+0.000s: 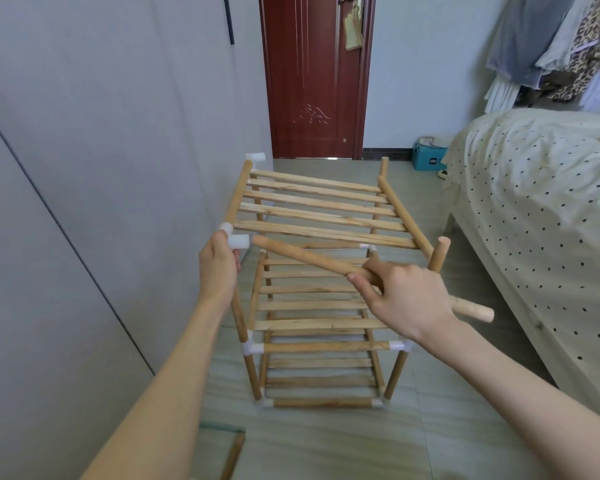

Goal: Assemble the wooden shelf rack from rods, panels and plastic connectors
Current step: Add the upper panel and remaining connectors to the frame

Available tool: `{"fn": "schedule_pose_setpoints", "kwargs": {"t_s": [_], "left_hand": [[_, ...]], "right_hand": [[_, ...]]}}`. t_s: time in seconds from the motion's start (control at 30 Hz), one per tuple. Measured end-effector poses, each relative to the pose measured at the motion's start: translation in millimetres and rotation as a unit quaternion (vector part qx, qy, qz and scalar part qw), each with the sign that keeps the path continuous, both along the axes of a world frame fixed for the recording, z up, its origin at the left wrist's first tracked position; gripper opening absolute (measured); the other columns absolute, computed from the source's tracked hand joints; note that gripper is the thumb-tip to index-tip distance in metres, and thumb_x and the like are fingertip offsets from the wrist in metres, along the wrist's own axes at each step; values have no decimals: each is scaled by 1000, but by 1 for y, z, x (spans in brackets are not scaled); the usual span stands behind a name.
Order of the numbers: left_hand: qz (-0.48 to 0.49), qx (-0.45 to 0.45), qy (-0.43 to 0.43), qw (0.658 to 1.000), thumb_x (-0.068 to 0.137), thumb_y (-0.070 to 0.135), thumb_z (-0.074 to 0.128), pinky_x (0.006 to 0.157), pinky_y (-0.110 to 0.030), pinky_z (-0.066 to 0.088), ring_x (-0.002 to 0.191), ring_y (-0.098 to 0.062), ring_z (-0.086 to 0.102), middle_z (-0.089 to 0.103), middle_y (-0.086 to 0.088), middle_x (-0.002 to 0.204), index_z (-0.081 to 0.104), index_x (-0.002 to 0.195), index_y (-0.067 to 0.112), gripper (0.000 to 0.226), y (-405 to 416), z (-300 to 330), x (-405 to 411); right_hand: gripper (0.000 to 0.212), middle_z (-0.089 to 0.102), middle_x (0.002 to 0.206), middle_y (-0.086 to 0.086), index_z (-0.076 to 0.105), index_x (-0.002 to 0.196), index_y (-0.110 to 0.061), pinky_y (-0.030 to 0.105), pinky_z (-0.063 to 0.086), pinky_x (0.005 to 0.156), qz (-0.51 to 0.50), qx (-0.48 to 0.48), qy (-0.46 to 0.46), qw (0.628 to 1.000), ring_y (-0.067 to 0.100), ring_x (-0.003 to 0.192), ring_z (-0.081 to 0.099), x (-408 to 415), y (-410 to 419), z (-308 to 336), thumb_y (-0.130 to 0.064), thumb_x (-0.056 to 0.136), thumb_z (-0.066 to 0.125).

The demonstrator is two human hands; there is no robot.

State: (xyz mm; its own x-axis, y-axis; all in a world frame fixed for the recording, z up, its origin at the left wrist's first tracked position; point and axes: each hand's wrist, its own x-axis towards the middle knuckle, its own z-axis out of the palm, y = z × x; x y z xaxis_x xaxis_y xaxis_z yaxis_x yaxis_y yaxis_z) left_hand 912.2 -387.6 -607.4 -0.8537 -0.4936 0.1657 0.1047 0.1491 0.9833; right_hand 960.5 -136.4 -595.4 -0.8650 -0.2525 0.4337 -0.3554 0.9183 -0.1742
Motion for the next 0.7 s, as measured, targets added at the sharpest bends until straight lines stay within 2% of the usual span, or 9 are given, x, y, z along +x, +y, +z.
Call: {"fn": "schedule_pose_setpoints", "kwargs": {"t_s": [0.07,0.17,0.23,0.33,0.43,0.53,0.6,0.7], "left_hand": [[0,7,-10,1000,95,33,26,52,-21,32,60,-10,39,41,-2,65,46,81,12,32,1,1,-2],[-2,25,-9,1000,95,33,26,53,-22,32,61,-10,41,41,-1,65,48,86,12,31,2,2,-4],[-6,33,-7,999,95,32,26,54,-23,33,61,-11,41,41,-1,65,50,85,15,31,2,3,-4],[-25,31,-5,999,96,32,25,57,-25,34,61,-11,40,40,-2,64,50,80,20,32,-1,3,-2],[-34,31,-6,999,96,32,24,59,-26,34,61,-11,39,39,-1,63,49,79,21,32,-3,4,0],[-35,32,-5,999,96,31,24,59,-26,34,60,-12,39,39,-1,60,48,76,21,32,-3,5,-1],[-35,30,-2,999,96,31,24,59,-27,34,59,-12,39,39,0,59,48,75,20,33,-3,5,0],[-39,30,-2,999,96,31,25,58,-26,34,58,-11,39,39,1,58,47,73,19,34,-4,4,-1]], "right_hand": [[34,49,63,-11,45,78,-30,26,41,52,-15,16,18,1000,17,63,60,-5,3,2,-58,91,31],[37,53,67,-11,53,86,-29,26,46,55,-16,50,24,998,14,62,57,-11,4,0,-58,92,30],[39,49,66,-12,56,89,-29,26,45,53,-8,55,35,998,14,58,53,-16,1,-2,-59,91,31],[38,48,67,-11,59,91,-28,24,33,48,-2,52,53,997,15,56,49,-22,-5,-3,-58,91,34],[33,56,68,-9,61,85,-26,22,26,46,-4,27,83,996,18,59,57,-26,-7,-1,-53,91,43],[32,45,58,-12,62,78,-24,24,37,47,-1,-9,96,995,19,54,56,-28,-7,1,-50,90,48],[35,45,58,-13,62,80,-25,28,45,51,-2,-7,84,996,17,54,55,-29,-7,2,-53,89,44],[38,49,61,-13,64,84,-25,31,49,55,-2,-7,81,997,14,55,55,-31,-3,3,-55,89,40]]}}
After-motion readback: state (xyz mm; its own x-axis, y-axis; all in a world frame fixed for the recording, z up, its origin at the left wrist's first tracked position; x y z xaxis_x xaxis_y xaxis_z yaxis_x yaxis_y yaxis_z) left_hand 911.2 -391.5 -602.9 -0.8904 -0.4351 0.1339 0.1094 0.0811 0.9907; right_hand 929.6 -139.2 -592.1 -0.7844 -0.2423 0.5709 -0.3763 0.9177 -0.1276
